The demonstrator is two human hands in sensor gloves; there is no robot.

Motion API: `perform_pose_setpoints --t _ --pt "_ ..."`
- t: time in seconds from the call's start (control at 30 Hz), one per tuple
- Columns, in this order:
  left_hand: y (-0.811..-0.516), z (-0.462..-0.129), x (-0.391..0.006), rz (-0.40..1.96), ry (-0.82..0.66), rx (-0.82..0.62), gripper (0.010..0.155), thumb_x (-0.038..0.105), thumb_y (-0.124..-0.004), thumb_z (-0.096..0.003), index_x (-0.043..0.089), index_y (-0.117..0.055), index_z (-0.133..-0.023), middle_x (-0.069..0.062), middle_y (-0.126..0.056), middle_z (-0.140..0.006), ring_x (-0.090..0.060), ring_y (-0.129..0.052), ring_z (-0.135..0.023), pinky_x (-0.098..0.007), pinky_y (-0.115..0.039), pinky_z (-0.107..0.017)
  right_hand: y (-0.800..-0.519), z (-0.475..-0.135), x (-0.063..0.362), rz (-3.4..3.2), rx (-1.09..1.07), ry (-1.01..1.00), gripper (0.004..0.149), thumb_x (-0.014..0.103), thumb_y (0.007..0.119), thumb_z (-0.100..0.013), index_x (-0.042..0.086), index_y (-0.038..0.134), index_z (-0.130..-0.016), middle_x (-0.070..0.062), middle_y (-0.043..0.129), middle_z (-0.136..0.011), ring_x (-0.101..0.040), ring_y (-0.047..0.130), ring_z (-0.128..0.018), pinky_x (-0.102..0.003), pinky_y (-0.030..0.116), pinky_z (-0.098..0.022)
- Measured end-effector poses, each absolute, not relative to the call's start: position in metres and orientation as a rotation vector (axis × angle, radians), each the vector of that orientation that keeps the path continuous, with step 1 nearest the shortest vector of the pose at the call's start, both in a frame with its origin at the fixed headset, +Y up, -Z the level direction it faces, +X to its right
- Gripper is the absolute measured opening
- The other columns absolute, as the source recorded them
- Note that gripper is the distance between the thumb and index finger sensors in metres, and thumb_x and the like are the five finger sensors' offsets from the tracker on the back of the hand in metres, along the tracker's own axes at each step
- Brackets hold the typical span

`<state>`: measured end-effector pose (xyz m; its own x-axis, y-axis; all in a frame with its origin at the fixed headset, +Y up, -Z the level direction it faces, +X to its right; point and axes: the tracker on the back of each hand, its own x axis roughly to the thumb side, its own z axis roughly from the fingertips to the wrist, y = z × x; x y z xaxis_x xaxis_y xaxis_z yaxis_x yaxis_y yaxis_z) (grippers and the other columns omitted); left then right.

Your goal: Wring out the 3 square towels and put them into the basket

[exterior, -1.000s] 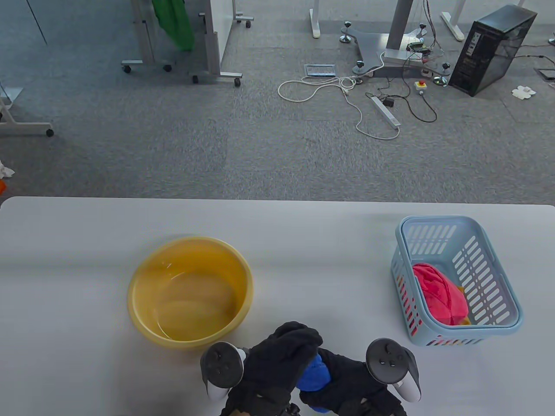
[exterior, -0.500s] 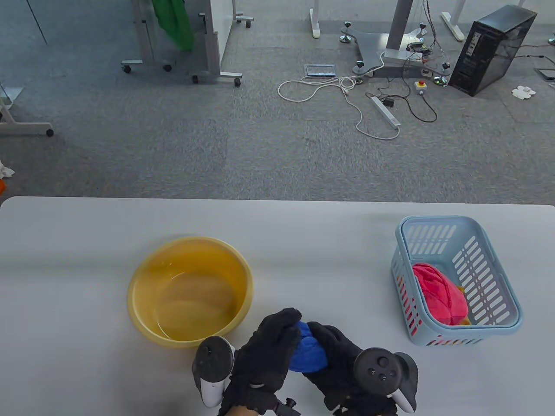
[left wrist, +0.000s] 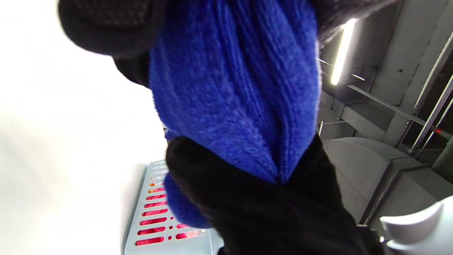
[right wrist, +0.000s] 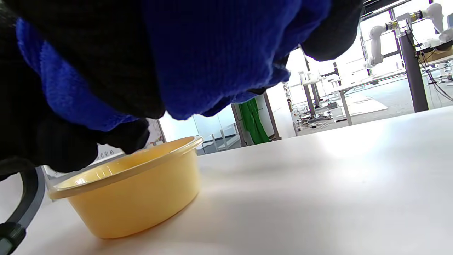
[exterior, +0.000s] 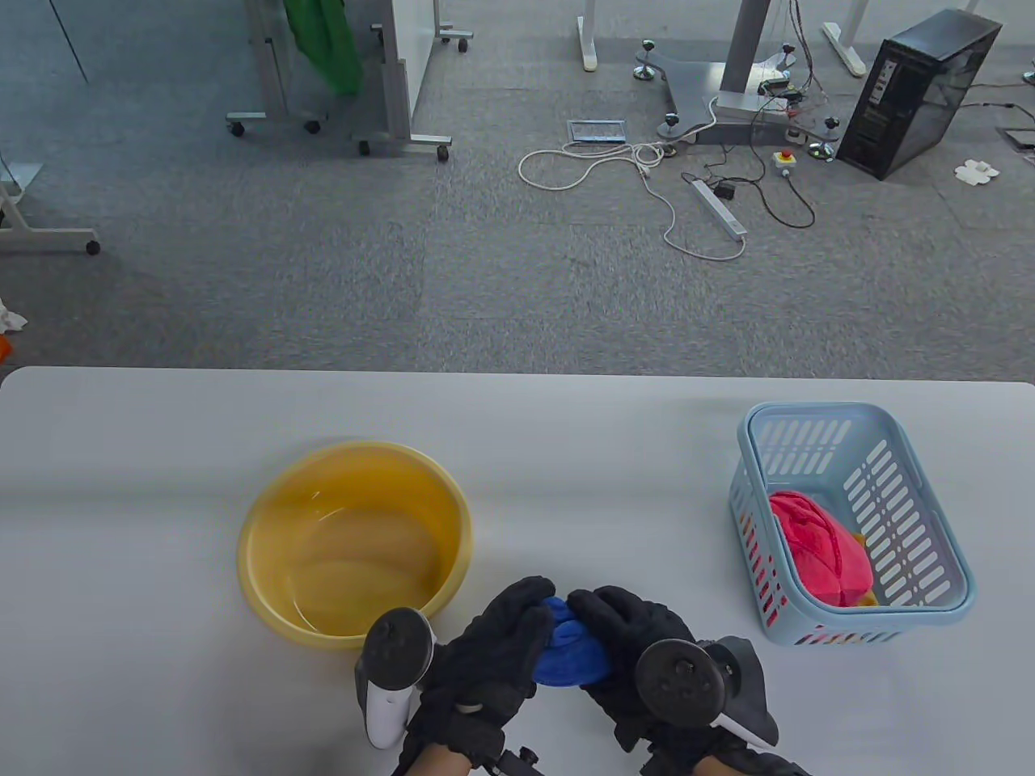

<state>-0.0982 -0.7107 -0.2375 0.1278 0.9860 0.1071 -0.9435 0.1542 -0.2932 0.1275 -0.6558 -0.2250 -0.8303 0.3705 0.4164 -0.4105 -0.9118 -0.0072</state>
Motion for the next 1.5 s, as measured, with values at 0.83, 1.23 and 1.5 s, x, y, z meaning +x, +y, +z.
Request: perform_pose_setpoints --t 0.83,1.23,1.5 --pt "-0.704 -0.233 -0.100 1.184 -0.446 0.015 0.077 0.060 -0.076 -0.0571 0.026 -0.043 -0.118 -0.018 -0.023 -0.121 -0.051 -0.031 -0.110 -0.075 -0.042 -0.068 -0.601 -0.245 0.278 2.416 -0.336 -0.394 0.082 0.040 0.103 -0.044 0.027 0.055 -0.109 -0.020 0.052 -0.113 -0.053 0.055 -0.102 -0.078 0.034 -0.072" --pt "-0.707 -0.234 -0.100 1.233 -0.438 -0.033 0.077 0.060 -0.076 -0.0576 0.027 -0.042 -0.119 -0.018 -0.021 -0.120 -0.051 -0.029 -0.110 -0.075 -0.041 -0.068 -0.634 -0.253 0.321 2.534 -0.771 -0.299 0.084 0.050 0.098 -0.046 0.023 0.051 -0.111 -0.028 0.032 -0.114 -0.060 0.031 -0.101 -0.079 0.021 -0.069" --pt "-0.706 -0.235 -0.102 1.262 -0.437 -0.034 0.077 0.060 -0.075 -0.0576 0.028 -0.041 -0.119 -0.017 -0.021 -0.121 -0.051 -0.028 -0.111 -0.075 -0.040 -0.069 -0.659 -0.256 0.324 2.492 -0.896 -0.169 0.108 0.054 0.091 -0.048 0.010 0.016 -0.112 -0.030 0.009 -0.111 -0.060 0.015 -0.099 -0.077 0.019 -0.070"
